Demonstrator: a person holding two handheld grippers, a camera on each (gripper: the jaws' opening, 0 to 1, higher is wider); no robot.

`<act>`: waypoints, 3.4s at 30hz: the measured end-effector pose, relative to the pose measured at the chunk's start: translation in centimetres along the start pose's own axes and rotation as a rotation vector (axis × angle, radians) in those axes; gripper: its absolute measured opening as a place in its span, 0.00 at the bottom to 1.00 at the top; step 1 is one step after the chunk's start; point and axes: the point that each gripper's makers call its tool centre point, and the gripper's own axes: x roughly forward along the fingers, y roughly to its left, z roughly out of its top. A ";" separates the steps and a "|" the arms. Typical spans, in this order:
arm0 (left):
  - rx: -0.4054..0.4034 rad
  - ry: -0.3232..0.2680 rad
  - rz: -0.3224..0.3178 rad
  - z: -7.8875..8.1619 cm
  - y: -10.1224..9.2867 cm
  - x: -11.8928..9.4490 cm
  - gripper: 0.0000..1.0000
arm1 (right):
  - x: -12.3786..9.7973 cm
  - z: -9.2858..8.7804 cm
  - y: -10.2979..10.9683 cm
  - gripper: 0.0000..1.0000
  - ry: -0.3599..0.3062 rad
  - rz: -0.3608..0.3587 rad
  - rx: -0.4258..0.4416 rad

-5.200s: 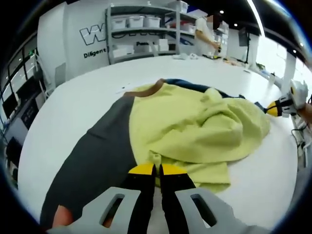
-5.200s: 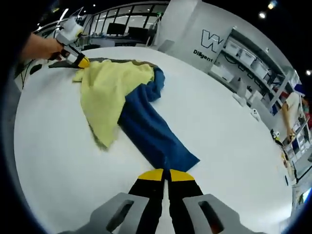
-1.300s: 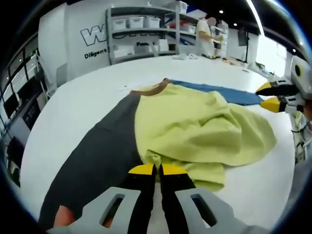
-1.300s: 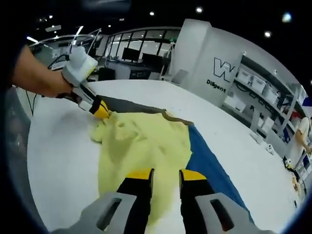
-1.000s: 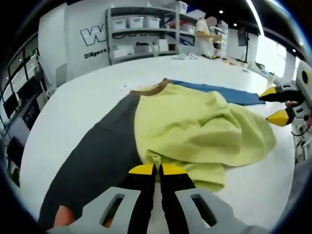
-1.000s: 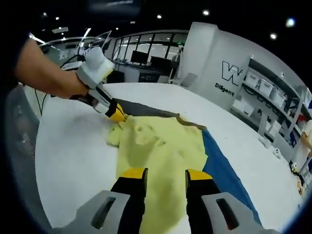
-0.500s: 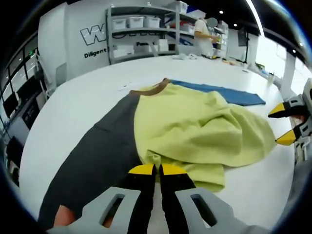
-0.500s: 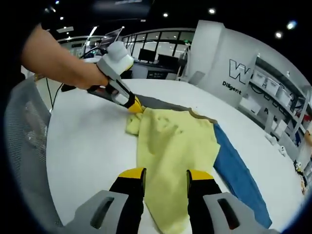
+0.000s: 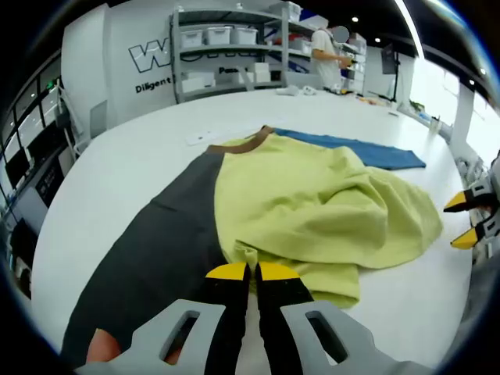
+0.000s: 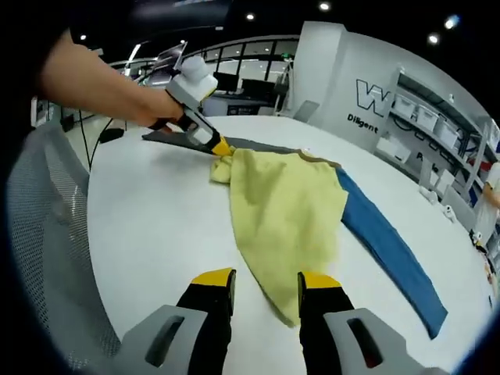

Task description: Fold the garment on the visible template until the final outline fits inside the template.

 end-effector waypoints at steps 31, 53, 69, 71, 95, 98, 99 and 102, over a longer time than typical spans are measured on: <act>0.000 0.008 0.001 -0.2 0.1 0.3 0.00 | 1.1 -2.9 -2.8 0.00 0.081 -0.026 0.013; 0.022 -0.111 -0.025 2.5 -0.5 -3.2 0.00 | -0.8 0.4 -3.4 0.00 0.024 -0.079 -0.024; 0.061 -0.208 -0.070 2.4 -1.0 -8.7 0.00 | -2.2 0.3 -3.2 0.00 0.037 -0.093 -0.051; 0.064 -0.214 -0.065 2.3 -0.5 -9.2 0.00 | -2.2 0.3 -3.0 0.00 0.040 -0.086 -0.059; 0.037 -0.237 0.027 -0.3 4.8 -14.4 0.00 | -1.5 0.7 4.9 0.00 0.099 0.233 -0.231; 0.041 -0.223 0.021 -1.0 4.4 -14.3 0.00 | -1.6 0.1 5.0 0.00 0.127 0.245 -0.249; 0.040 -0.218 0.012 -1.4 4.2 -14.2 0.00 | -1.7 -0.1 4.9 0.00 0.134 0.248 -0.249; 0.051 -0.207 -0.003 -2.0 3.4 -14.2 0.00 | -2.0 -0.7 4.2 0.00 0.157 0.243 -0.255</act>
